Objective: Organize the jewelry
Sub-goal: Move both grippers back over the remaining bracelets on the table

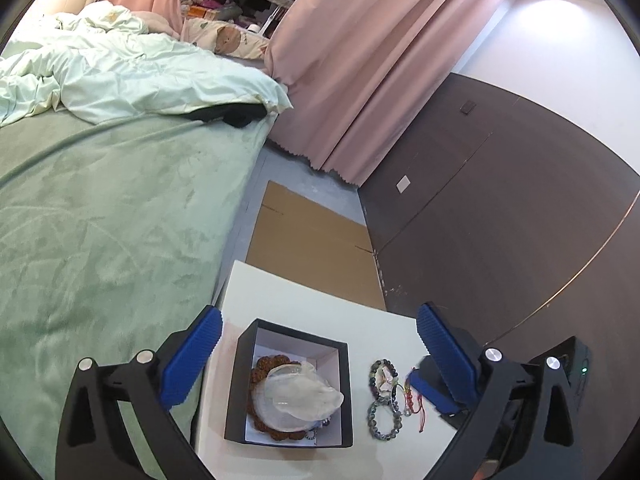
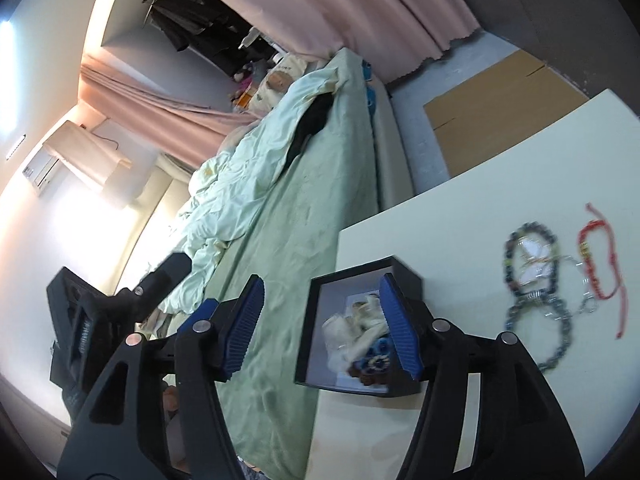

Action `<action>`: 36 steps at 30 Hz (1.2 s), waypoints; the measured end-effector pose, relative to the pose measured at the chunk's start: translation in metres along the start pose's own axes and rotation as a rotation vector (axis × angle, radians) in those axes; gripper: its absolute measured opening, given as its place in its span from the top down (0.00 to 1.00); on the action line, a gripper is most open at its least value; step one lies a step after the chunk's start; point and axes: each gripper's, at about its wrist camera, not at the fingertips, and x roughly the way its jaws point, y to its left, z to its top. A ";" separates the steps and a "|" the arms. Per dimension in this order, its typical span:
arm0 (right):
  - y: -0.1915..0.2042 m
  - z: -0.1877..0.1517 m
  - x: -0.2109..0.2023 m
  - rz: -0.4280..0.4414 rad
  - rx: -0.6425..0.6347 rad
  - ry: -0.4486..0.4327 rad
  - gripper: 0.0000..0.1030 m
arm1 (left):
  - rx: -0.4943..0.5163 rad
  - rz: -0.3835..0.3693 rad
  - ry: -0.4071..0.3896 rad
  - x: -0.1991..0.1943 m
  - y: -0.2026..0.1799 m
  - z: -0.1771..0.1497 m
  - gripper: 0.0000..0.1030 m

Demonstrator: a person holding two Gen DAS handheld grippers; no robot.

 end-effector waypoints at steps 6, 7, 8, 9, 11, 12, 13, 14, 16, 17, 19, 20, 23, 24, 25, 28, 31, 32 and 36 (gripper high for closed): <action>-0.022 0.006 -0.030 -0.101 0.017 -0.018 0.32 | 0.029 -0.007 0.038 0.012 -0.013 -0.009 0.08; -0.028 0.006 -0.036 -0.118 0.024 -0.019 0.32 | 0.038 -0.014 0.049 0.014 -0.018 -0.012 0.08; -0.032 0.007 -0.039 -0.131 0.029 -0.020 0.32 | 0.046 -0.018 0.056 0.017 -0.021 -0.014 0.08; -0.036 0.008 -0.044 -0.149 0.032 -0.020 0.32 | 0.055 -0.023 0.064 0.019 -0.025 -0.016 0.08; -0.046 0.009 -0.054 -0.180 0.042 -0.022 0.32 | 0.079 -0.038 0.082 0.024 -0.036 -0.023 0.08; -0.051 0.009 -0.059 -0.191 0.050 -0.023 0.32 | 0.094 -0.040 0.088 0.026 -0.041 -0.026 0.08; -0.056 0.009 -0.064 -0.203 0.058 -0.022 0.32 | 0.105 -0.040 0.093 0.028 -0.045 -0.028 0.08; -0.060 0.009 -0.067 -0.213 0.063 -0.022 0.32 | 0.119 -0.044 0.099 0.030 -0.050 -0.032 0.08; -0.067 0.008 -0.075 -0.237 0.078 -0.021 0.32 | 0.143 -0.052 0.116 0.034 -0.059 -0.038 0.09; -0.070 0.008 -0.077 -0.243 0.085 -0.021 0.32 | 0.152 -0.059 0.124 0.036 -0.062 -0.041 0.09; -0.076 0.007 -0.083 -0.255 0.099 -0.021 0.32 | 0.173 -0.077 0.144 0.041 -0.070 -0.049 0.11; -0.081 0.007 -0.086 -0.264 0.109 -0.021 0.32 | 0.182 -0.081 0.154 0.043 -0.074 -0.052 0.12; -0.093 0.006 -0.095 -0.275 0.149 -0.017 0.32 | 0.217 -0.084 0.196 0.052 -0.087 -0.065 0.19; -0.096 0.006 -0.098 -0.277 0.160 -0.018 0.32 | 0.230 -0.080 0.213 0.056 -0.092 -0.071 0.22; -0.100 0.007 -0.101 -0.281 0.169 -0.020 0.32 | 0.238 -0.084 0.225 0.059 -0.095 -0.075 0.26; -0.109 0.008 -0.111 -0.287 0.194 -0.026 0.32 | 0.265 -0.094 0.263 0.068 -0.105 -0.088 0.38; -0.117 0.009 -0.118 -0.298 0.211 -0.027 0.32 | 0.277 -0.093 0.297 0.077 -0.109 -0.098 0.48; -0.121 0.009 -0.119 -0.307 0.216 -0.024 0.32 | 0.282 -0.086 0.314 0.081 -0.111 -0.102 0.49; -0.125 0.010 -0.120 -0.348 0.201 -0.010 0.35 | 0.309 -0.047 0.369 0.096 -0.114 -0.117 0.55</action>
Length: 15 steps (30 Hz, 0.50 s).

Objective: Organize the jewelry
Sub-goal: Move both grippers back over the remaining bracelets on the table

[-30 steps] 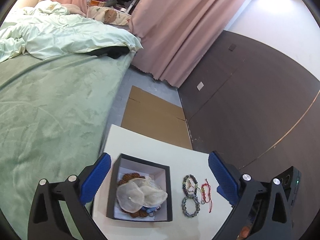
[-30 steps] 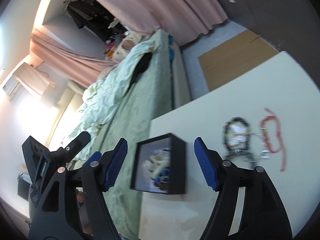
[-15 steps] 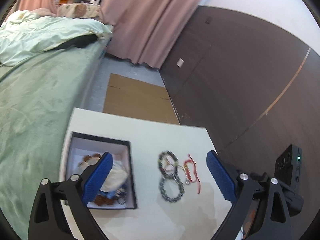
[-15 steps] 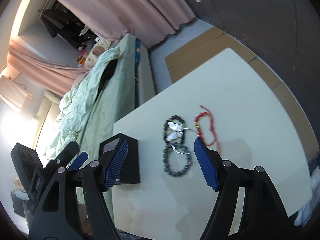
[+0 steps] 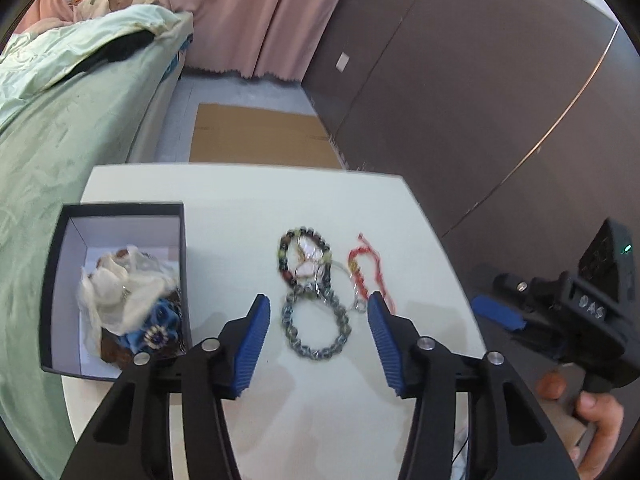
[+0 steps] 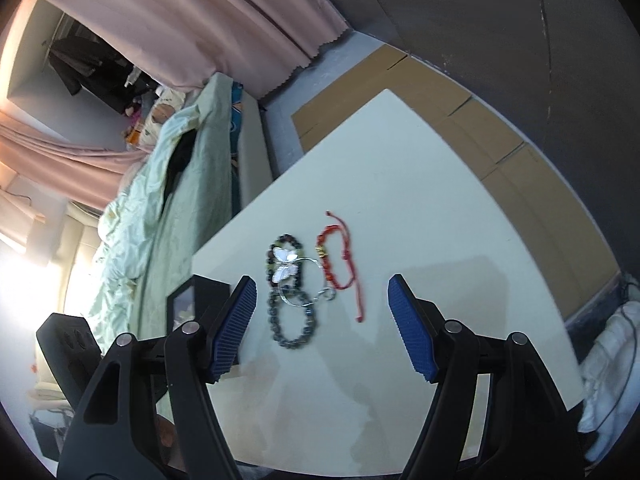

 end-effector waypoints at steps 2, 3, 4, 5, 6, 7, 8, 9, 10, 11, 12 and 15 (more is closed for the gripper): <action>-0.002 0.001 0.000 0.003 -0.002 0.005 0.38 | 0.018 0.015 0.023 0.009 -0.004 -0.003 0.57; -0.003 0.002 0.000 0.003 -0.001 0.006 0.39 | 0.027 0.024 0.033 0.013 -0.006 -0.004 0.60; -0.003 0.002 0.000 0.002 0.000 0.006 0.40 | 0.034 0.034 0.045 0.018 -0.008 -0.006 0.62; -0.003 0.002 0.000 0.002 0.000 0.005 0.40 | 0.039 0.040 0.052 0.022 -0.010 -0.007 0.63; -0.003 0.002 -0.001 0.002 -0.001 0.004 0.40 | 0.046 0.047 0.061 0.026 -0.011 -0.008 0.64; -0.003 0.003 -0.001 0.003 -0.002 0.004 0.40 | 0.056 0.061 0.069 0.030 -0.013 -0.009 0.65; -0.003 0.004 -0.001 0.003 -0.005 0.002 0.40 | 0.067 0.081 0.074 0.034 -0.014 -0.010 0.65; -0.003 0.004 -0.002 0.001 -0.007 0.001 0.40 | 0.074 0.096 0.076 0.037 -0.014 -0.011 0.65; -0.003 0.005 -0.001 -0.001 -0.008 0.000 0.40 | 0.082 0.114 0.082 0.041 -0.014 -0.011 0.65; -0.003 0.006 -0.001 -0.002 -0.009 -0.001 0.40 | 0.084 0.121 0.086 0.045 -0.014 -0.012 0.65; -0.002 0.007 -0.001 -0.003 -0.010 -0.001 0.40 | 0.086 0.128 0.089 0.048 -0.014 -0.012 0.68; 0.000 0.009 0.001 -0.009 -0.015 -0.004 0.41 | 0.111 0.175 0.086 0.055 -0.014 -0.013 0.68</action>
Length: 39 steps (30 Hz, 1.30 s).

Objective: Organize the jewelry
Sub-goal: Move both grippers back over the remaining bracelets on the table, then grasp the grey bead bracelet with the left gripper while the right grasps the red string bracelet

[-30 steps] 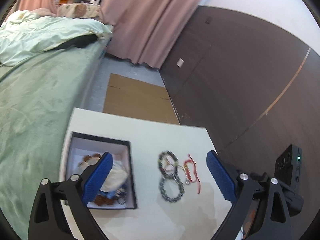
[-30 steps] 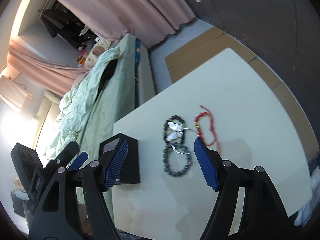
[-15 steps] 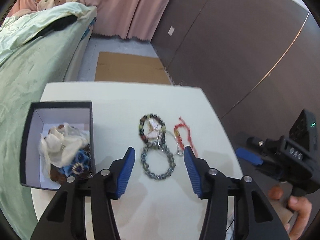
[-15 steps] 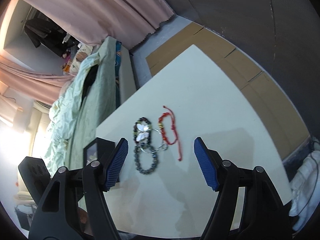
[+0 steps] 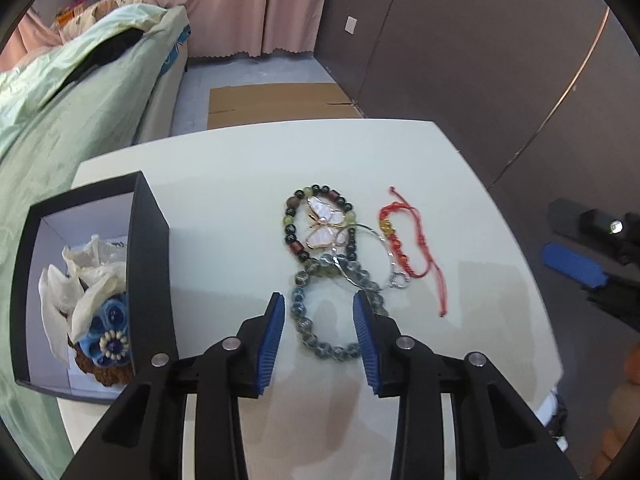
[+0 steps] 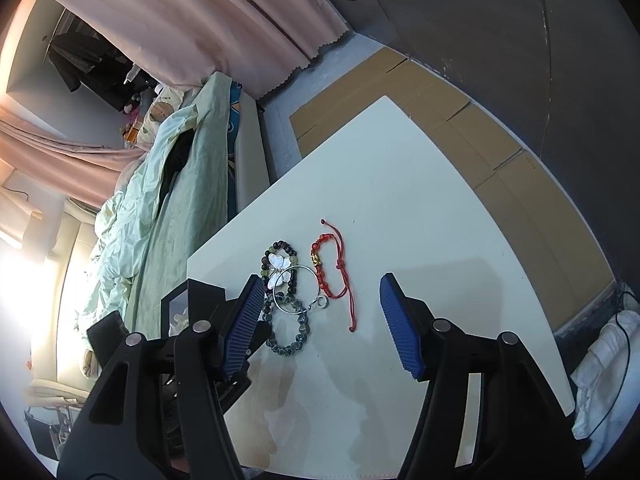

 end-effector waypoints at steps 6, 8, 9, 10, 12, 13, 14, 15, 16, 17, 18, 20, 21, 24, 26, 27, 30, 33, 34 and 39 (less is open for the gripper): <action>0.008 -0.001 0.004 -0.030 -0.027 0.001 0.41 | 0.029 0.067 0.003 0.016 0.000 0.001 0.75; 0.010 -0.002 0.010 -0.046 -0.044 0.010 0.41 | 0.043 0.073 0.021 0.022 -0.002 0.000 0.75; 0.012 -0.002 0.013 -0.055 -0.055 0.017 0.41 | 0.049 0.078 0.013 0.023 -0.003 0.001 0.75; 0.013 -0.002 0.017 -0.068 -0.066 0.023 0.41 | 0.059 0.087 0.011 0.025 -0.004 0.002 0.75; 0.017 -0.003 0.023 -0.098 -0.091 0.034 0.41 | 0.068 0.092 0.005 0.026 -0.005 0.003 0.75; 0.017 -0.005 0.026 -0.107 -0.100 0.039 0.41 | 0.071 0.093 0.000 0.027 -0.005 0.004 0.76; 0.020 -0.005 0.031 -0.117 -0.115 0.047 0.41 | 0.074 0.100 -0.003 0.028 -0.005 0.004 0.80; 0.022 -0.005 0.035 -0.123 -0.128 0.053 0.41 | 0.075 0.112 -0.004 0.028 -0.004 0.004 0.87; 0.023 -0.006 0.039 -0.130 -0.139 0.061 0.41 | 0.066 0.102 -0.002 0.028 -0.001 0.005 0.94; 0.025 -0.006 0.042 -0.137 -0.147 0.066 0.41 | 0.055 0.088 0.002 0.028 0.001 0.006 0.94; 0.026 -0.005 0.045 -0.142 -0.152 0.070 0.41 | 0.034 0.066 0.006 0.027 0.005 0.007 0.94; 0.026 -0.005 0.051 -0.148 -0.160 0.080 0.41 | 0.017 0.052 -0.008 0.021 0.008 0.010 0.94; 0.026 -0.004 0.054 -0.150 -0.161 0.084 0.41 | 0.011 0.046 -0.017 0.017 0.009 0.012 0.94; 0.026 -0.003 0.058 -0.149 -0.164 0.091 0.45 | -0.021 -0.006 -0.041 0.004 0.016 0.018 0.94; 0.026 -0.002 0.061 -0.147 -0.167 0.094 0.50 | -0.040 -0.037 -0.057 -0.005 0.019 0.022 0.94; 0.025 -0.001 0.063 -0.149 -0.168 0.096 0.52 | -0.048 -0.051 -0.064 -0.009 0.021 0.023 0.94; 0.023 0.001 0.068 -0.142 -0.161 0.104 0.59 | -0.071 -0.097 -0.086 -0.022 0.028 0.028 0.94; 0.021 0.003 0.073 -0.144 -0.151 0.109 0.61 | -0.080 -0.123 -0.107 -0.032 0.031 0.032 0.94; 0.021 0.004 0.075 -0.144 -0.149 0.111 0.63 | -0.083 -0.133 -0.115 -0.036 0.032 0.034 0.94; 0.023 0.006 0.087 -0.177 -0.163 0.115 0.68 | -0.102 -0.163 -0.135 -0.048 0.036 0.034 0.94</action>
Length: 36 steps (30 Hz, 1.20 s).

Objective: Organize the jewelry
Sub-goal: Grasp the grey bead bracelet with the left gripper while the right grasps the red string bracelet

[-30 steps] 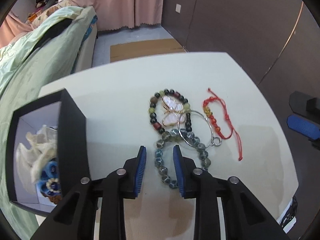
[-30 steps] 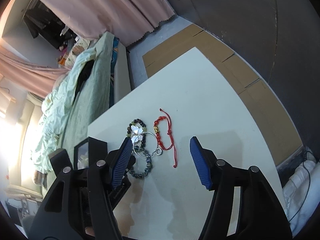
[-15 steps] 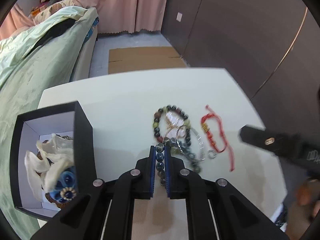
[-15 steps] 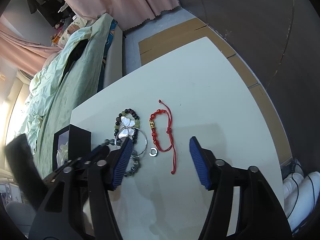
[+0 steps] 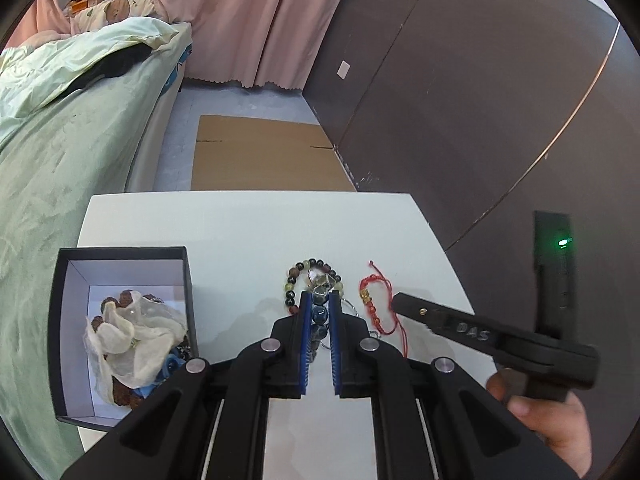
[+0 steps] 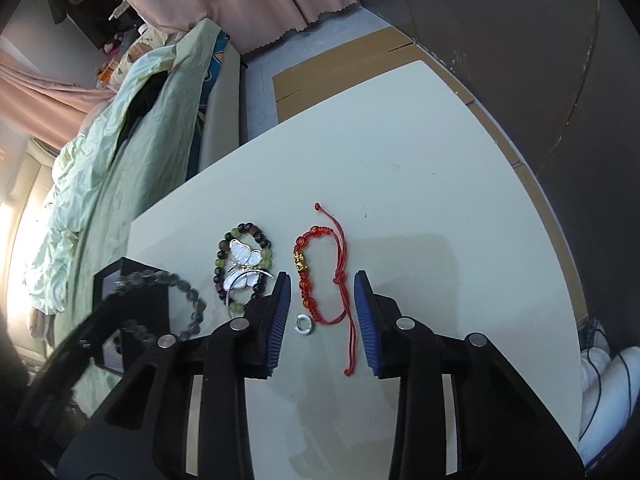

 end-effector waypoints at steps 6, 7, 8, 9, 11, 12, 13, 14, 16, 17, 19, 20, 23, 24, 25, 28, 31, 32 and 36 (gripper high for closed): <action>0.011 0.003 0.016 -0.129 -0.061 -0.017 0.68 | -0.014 -0.024 -0.028 -0.012 0.009 0.008 0.94; 0.014 0.003 0.020 -0.148 -0.071 -0.018 0.68 | -0.016 -0.025 -0.030 -0.014 0.010 0.008 0.94; 0.017 0.002 0.023 -0.168 -0.086 -0.024 0.69 | -0.017 -0.024 -0.031 -0.014 0.012 0.010 0.94; 0.021 0.002 0.025 -0.190 -0.105 -0.029 0.69 | -0.018 -0.023 -0.032 -0.016 0.014 0.010 0.94; 0.029 0.001 0.029 -0.241 -0.148 -0.031 0.69 | -0.027 -0.023 -0.037 -0.018 0.019 0.012 0.94; 0.032 0.000 0.031 -0.263 -0.166 -0.032 0.70 | -0.033 -0.024 -0.040 -0.020 0.022 0.013 0.94; 0.036 -0.001 0.033 -0.300 -0.192 -0.035 0.74 | -0.040 -0.025 -0.044 -0.022 0.025 0.014 0.94; 0.039 -0.004 0.035 -0.328 -0.211 -0.037 0.80 | -0.046 -0.025 -0.048 -0.024 0.028 0.015 0.94; 0.042 -0.005 0.037 -0.319 -0.229 -0.029 0.93 | -0.061 -0.027 -0.059 -0.030 0.033 0.016 0.94; 0.043 -0.005 0.037 -0.317 -0.231 -0.022 0.93 | -0.066 -0.026 -0.064 -0.033 0.034 0.015 0.94; 0.043 -0.007 0.037 -0.320 -0.240 -0.017 0.94 | -0.077 -0.023 -0.074 -0.038 0.038 0.014 0.94; 0.042 -0.007 0.037 -0.311 -0.234 -0.014 0.94 | -0.081 -0.022 -0.078 -0.040 0.040 0.015 0.94; 0.043 -0.006 0.028 -0.267 -0.219 -0.033 0.94 | -0.094 -0.014 -0.091 -0.048 0.047 0.014 0.94; 0.044 -0.005 0.022 -0.255 -0.216 -0.048 0.94 | -0.099 -0.010 -0.098 -0.052 0.049 0.014 0.94; 0.045 -0.005 0.017 -0.239 -0.212 -0.063 0.94 | -0.102 -0.007 -0.103 -0.054 0.051 0.013 0.94; 0.047 -0.008 0.002 -0.189 -0.205 -0.097 0.94 | -0.117 0.002 -0.124 -0.065 0.057 0.010 0.94; 0.050 -0.012 -0.009 -0.150 -0.209 -0.124 0.94 | -0.125 0.012 -0.139 -0.073 0.061 0.010 0.94; 0.052 -0.013 -0.013 -0.137 -0.210 -0.133 0.94 | -0.128 0.015 -0.142 -0.076 0.063 0.010 0.94; 0.059 -0.021 -0.028 -0.091 -0.208 -0.164 0.94 | -0.140 0.035 -0.156 -0.087 0.069 0.004 0.94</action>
